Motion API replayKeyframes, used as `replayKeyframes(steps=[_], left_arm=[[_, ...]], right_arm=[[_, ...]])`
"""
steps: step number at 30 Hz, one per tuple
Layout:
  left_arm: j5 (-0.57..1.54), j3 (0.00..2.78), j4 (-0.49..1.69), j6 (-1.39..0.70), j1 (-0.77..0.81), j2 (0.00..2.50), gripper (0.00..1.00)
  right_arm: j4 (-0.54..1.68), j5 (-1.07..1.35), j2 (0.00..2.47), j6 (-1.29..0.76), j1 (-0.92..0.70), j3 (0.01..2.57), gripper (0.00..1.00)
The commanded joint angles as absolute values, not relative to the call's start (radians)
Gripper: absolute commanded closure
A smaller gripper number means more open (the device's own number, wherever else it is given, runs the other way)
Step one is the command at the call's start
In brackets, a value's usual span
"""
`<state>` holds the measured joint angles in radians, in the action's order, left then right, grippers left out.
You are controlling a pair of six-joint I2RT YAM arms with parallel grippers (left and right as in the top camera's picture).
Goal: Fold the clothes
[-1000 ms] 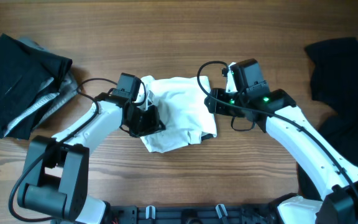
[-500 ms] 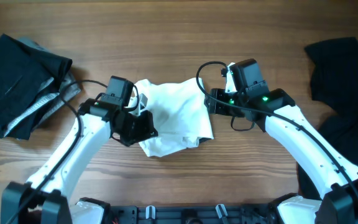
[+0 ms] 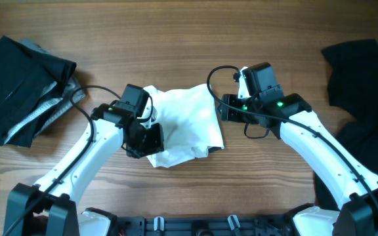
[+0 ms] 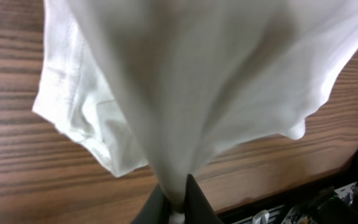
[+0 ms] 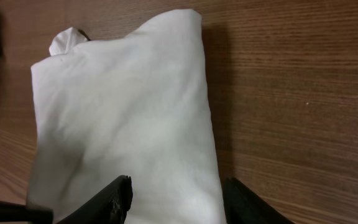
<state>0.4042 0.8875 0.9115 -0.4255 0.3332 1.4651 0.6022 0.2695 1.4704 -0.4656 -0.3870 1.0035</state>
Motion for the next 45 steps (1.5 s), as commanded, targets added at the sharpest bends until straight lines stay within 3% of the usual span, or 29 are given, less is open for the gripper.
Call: replayKeyframes(steps=[1,8,9,11,12,13,15,18,19,22,26,33,37,45], left_arm=[[0.390,0.932,0.967,-0.411,0.301,1.427,0.94],[0.331,1.022,1.062,-0.371,0.237,1.319,0.91],[0.319,1.022,1.062,-0.371,0.237,1.314,0.82],[0.309,1.022,1.062,-0.371,0.237,1.312,0.38],[0.309,1.022,1.061,-0.371,0.237,1.312,0.39],[0.309,1.022,1.061,-0.371,0.237,1.312,0.56],[0.309,1.022,1.060,-0.371,0.237,1.312,0.73],[0.310,1.022,1.014,-0.372,0.238,1.312,0.73],[0.310,1.021,0.982,-0.371,0.241,1.312,0.82],[0.309,0.998,0.892,-0.376,0.253,1.325,0.96],[0.316,0.931,0.760,-0.440,0.278,1.385,0.96],[0.354,0.824,0.657,-0.454,0.326,1.569,0.96],[0.308,0.809,0.680,-0.467,0.327,1.673,0.96],[0.200,0.817,0.820,-0.461,0.242,1.650,0.96]], right_arm=[[0.604,0.284,1.501,-0.445,-0.388,0.993,0.53],[0.580,0.359,1.578,-0.445,-0.388,0.979,0.57],[0.568,0.374,1.586,-0.446,-0.388,0.979,0.56],[0.544,0.421,1.597,-0.445,-0.388,0.979,0.52],[0.532,0.439,1.600,-0.445,-0.389,0.979,0.52],[0.524,0.443,1.600,-0.447,-0.389,0.979,0.52],[0.514,0.443,1.600,-0.448,-0.389,0.979,0.52],[0.506,0.443,1.600,-0.456,-0.390,0.979,0.55],[0.506,0.443,1.600,-0.458,-0.390,0.979,0.57],[0.502,0.455,1.601,-0.474,-0.390,0.976,0.68],[0.483,0.499,1.616,-0.499,-0.390,0.966,0.84],[0.492,0.570,1.742,-0.580,-0.437,0.941,0.94],[0.524,0.569,1.818,-0.684,-0.448,0.941,0.96],[0.593,0.449,1.781,-0.664,-0.444,0.941,0.94]])
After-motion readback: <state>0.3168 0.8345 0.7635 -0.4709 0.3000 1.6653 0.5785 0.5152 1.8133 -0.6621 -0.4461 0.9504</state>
